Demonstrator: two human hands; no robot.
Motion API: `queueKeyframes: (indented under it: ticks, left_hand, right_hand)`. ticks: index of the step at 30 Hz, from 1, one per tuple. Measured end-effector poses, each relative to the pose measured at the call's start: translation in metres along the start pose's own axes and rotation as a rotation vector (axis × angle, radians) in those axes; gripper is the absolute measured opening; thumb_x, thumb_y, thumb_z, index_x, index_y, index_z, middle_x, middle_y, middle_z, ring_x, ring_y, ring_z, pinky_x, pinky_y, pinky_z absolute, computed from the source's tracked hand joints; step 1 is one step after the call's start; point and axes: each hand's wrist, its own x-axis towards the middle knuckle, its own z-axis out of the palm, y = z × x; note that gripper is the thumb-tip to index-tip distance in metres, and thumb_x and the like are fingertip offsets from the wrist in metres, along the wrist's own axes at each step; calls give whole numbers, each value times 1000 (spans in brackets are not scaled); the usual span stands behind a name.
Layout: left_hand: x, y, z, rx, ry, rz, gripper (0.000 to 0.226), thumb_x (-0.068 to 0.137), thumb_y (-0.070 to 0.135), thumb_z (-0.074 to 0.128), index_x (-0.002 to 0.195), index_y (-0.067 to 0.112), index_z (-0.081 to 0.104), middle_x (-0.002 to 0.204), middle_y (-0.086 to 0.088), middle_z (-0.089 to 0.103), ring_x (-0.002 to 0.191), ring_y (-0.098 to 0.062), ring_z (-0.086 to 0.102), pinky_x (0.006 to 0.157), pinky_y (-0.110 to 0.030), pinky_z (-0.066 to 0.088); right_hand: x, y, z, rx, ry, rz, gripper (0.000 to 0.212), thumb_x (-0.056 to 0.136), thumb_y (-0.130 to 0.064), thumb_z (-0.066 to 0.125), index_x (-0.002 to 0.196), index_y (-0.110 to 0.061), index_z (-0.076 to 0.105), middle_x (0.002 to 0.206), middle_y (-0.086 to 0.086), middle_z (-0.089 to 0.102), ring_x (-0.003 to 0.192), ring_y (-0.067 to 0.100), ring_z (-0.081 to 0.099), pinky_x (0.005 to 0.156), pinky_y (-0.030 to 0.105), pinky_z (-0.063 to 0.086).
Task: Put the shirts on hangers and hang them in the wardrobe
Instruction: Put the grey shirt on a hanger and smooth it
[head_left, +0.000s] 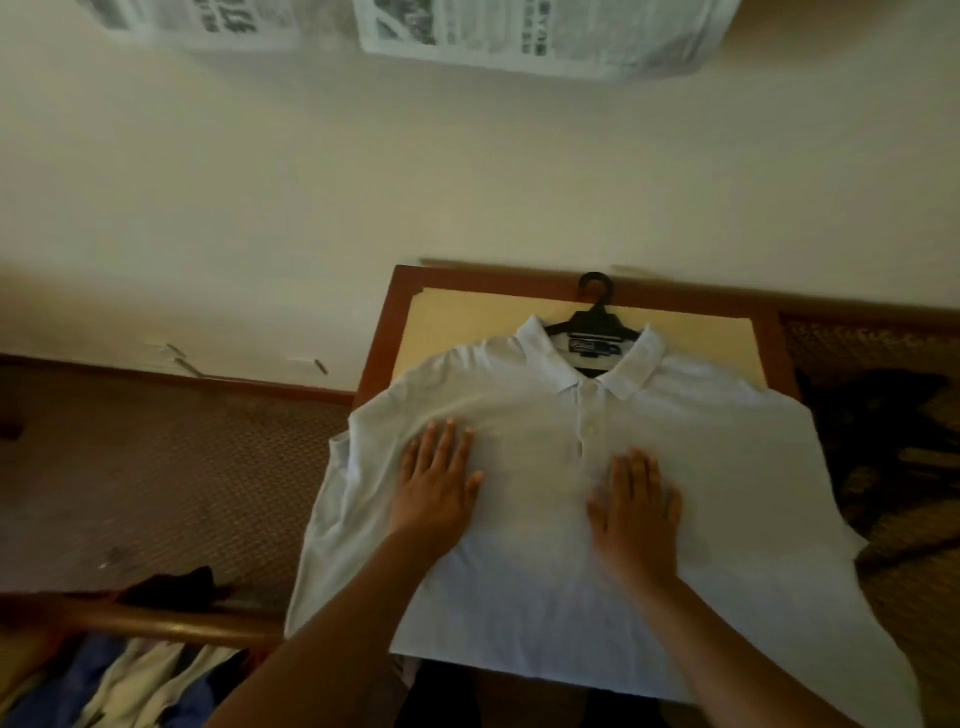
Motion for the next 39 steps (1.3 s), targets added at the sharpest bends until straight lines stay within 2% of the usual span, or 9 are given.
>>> queueKeyframes:
  ticks: [5,9,13,16,19,23,28,34,39]
  left_hand:
    - [-11,-33,5,14,-1,104,62,97,47,17,149,15,30,156,-9,26,145,-23,8,120,-43,4]
    - [-24,-85,7,-17,79,127,63,99,53,6,149,22,28,157,-5,22,146,-25,16,116,-44,4]
    - [-24,-134,-5,-573,173,-459,69,94,64,10,152,28,17,159,-3,14,147,-25,13,118,-42,8]
    - [-9,-158,-20,-1101,32,-717,61,94,61,35,112,10,63,106,-14,65,98,-28,62,87,-44,52]
    - [0,-151,-34,-1034,-34,-620,36,94,39,55,70,12,57,66,-4,55,61,-17,51,60,-33,47]
    - [4,-152,-47,-1077,136,-708,19,98,19,47,84,11,55,75,-3,53,63,-11,45,59,-24,42]
    - [-28,-192,-44,-1776,412,-1229,30,102,22,41,86,0,54,71,-6,48,62,-17,48,66,-34,46]
    - [-34,-219,-45,-2141,-343,-979,49,96,46,47,107,4,68,99,-18,69,88,-31,66,73,-42,56]
    - [-20,-226,-52,-1975,-55,-841,35,93,4,41,115,14,66,122,-13,56,105,-31,53,85,-45,50]
  right_hand:
    - [8,-129,19,18,-35,-140,64,93,-48,29,137,-7,51,142,20,48,130,37,47,102,56,38]
    - [7,-122,31,-85,-18,-177,67,92,-50,29,145,-11,42,149,16,40,137,33,38,108,52,31]
    - [9,-125,26,-122,-18,-156,70,96,-54,17,146,-11,37,151,16,36,140,35,32,109,54,28]
    - [14,-143,23,-23,-28,-89,70,94,-54,20,137,-6,48,143,20,46,131,40,43,102,61,34]
    - [24,-173,21,49,-16,-108,68,90,-50,29,134,-4,52,137,22,50,124,42,50,96,61,40]
    - [36,-198,22,101,6,-99,71,89,-54,27,135,-6,51,140,20,49,128,39,47,98,58,39]
    - [38,-198,25,109,39,-58,83,86,-61,12,145,-9,37,152,16,33,140,34,30,109,54,25]
    - [44,-205,19,56,22,-84,83,86,-61,12,150,-11,27,158,15,19,145,35,18,113,55,18]
    - [53,-212,16,-6,-13,-89,68,96,-52,22,152,-14,21,160,13,11,147,32,10,115,53,13]
